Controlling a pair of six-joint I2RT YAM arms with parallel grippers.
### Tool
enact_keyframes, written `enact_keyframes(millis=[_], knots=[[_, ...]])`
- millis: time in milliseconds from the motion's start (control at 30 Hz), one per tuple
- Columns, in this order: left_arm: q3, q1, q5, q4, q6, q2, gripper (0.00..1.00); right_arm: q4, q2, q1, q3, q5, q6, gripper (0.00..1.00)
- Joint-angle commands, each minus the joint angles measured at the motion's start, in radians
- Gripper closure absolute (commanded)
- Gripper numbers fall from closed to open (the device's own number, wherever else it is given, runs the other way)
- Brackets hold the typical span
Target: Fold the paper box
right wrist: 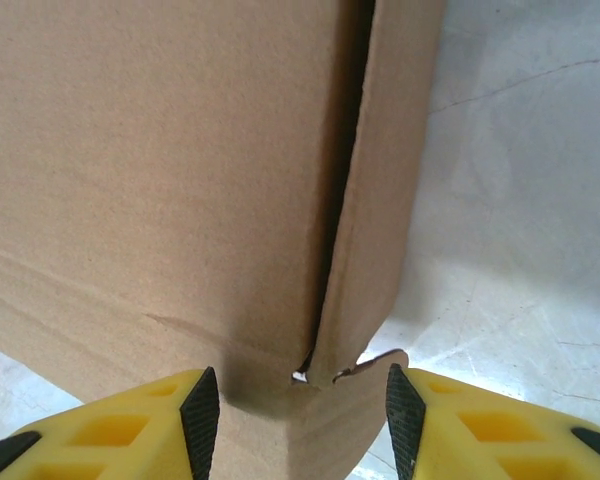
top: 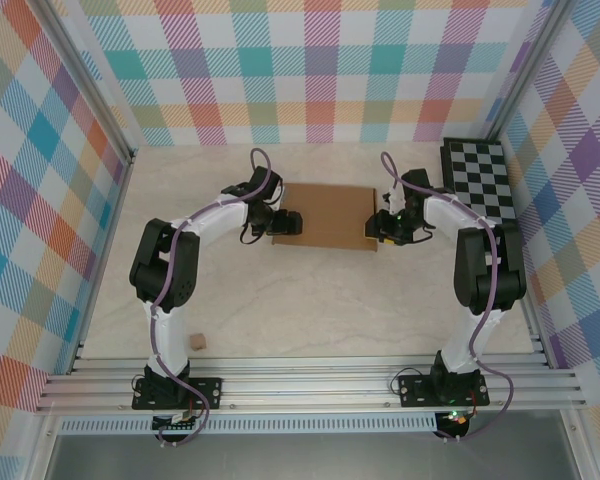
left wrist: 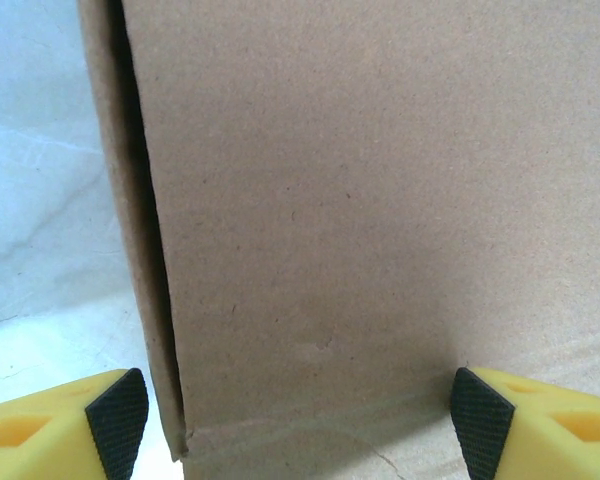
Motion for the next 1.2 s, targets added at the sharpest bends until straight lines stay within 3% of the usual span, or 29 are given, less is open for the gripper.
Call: enact_keyframes(millis=[0,300,533,700,1033,1167], knots=[[0.026,-0.006,-0.027,-0.056,0.014,0.01,0.18,-0.017,0.005,0.006,0.021,-0.064,0.004,0.5],[0.033,-0.006,-0.003,-0.057,-0.002,0.012,0.19,-0.019,0.01,0.006,0.009,-0.163,0.064,0.5],[0.037,-0.006,-0.024,-0.068,0.001,0.012,0.19,-0.109,-0.012,0.006,0.033,-0.044,0.026,0.48],[0.045,-0.006,-0.036,-0.075,-0.005,0.02,0.19,-0.111,-0.046,0.006,-0.008,-0.031,0.022,0.46],[0.046,-0.005,-0.026,-0.078,-0.013,0.024,0.19,0.017,-0.025,0.006,-0.036,-0.211,0.095,0.47],[0.04,-0.005,-0.025,-0.077,-0.013,0.023,0.19,0.004,-0.021,0.006,-0.015,-0.176,0.085,0.48]])
